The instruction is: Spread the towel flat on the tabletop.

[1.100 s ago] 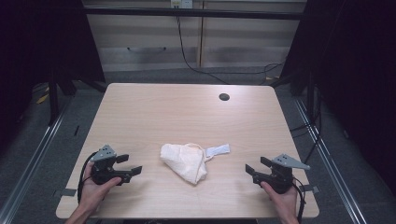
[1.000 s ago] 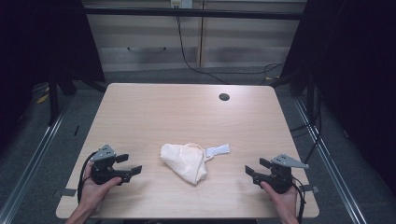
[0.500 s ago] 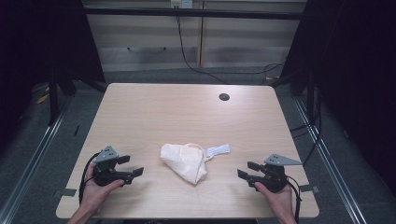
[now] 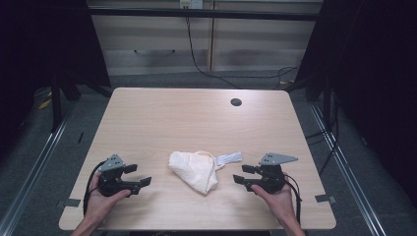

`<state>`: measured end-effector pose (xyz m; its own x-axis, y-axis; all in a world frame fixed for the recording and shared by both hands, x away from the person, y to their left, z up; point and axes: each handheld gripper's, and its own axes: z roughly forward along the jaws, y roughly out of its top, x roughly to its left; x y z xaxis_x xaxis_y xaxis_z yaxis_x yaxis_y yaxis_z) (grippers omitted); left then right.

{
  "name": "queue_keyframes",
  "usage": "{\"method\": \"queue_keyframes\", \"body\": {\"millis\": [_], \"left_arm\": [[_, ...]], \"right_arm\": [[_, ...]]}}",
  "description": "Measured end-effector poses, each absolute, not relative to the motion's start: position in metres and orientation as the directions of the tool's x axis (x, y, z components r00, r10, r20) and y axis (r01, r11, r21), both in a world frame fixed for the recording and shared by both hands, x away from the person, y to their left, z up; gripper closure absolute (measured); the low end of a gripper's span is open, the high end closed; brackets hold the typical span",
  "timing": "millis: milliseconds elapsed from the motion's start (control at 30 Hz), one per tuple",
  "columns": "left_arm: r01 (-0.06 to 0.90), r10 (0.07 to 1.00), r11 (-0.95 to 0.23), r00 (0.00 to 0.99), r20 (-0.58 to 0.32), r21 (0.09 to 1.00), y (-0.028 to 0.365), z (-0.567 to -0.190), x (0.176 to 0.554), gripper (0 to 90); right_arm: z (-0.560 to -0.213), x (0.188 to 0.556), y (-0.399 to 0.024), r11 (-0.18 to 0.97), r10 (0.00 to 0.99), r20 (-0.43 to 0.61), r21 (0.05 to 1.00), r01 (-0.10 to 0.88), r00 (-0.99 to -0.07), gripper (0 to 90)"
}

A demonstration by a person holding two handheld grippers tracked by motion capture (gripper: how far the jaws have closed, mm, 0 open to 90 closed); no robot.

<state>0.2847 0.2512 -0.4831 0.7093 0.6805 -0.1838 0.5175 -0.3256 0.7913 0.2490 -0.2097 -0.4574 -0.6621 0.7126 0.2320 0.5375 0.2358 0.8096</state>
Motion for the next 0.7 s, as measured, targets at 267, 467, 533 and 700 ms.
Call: {"method": "queue_keyframes", "body": {"millis": [267,467,533,700], "left_arm": [[0.519,0.681,-0.327,0.709,-0.184,0.79,0.25,-0.484,0.286,20.1],[0.517,0.678,-0.335,0.713,-0.18,0.787,0.249,-0.485,0.286,20.1],[0.519,0.677,-0.336,0.713,-0.181,0.786,0.248,-0.485,0.287,20.1],[0.517,0.678,-0.332,0.712,-0.181,0.789,0.249,-0.484,0.286,19.6]], "right_arm": [[-0.455,0.272,-0.184,0.277,0.671,0.244,0.793,0.542,-0.7,48.1],[-0.453,0.289,-0.166,0.306,0.639,0.253,0.783,0.542,-0.727,49.1],[-0.452,0.295,-0.16,0.317,0.623,0.26,0.778,0.542,-0.738,52.6],[-0.458,0.313,-0.143,0.367,0.604,0.245,0.759,0.538,-0.758,56.6]]}}
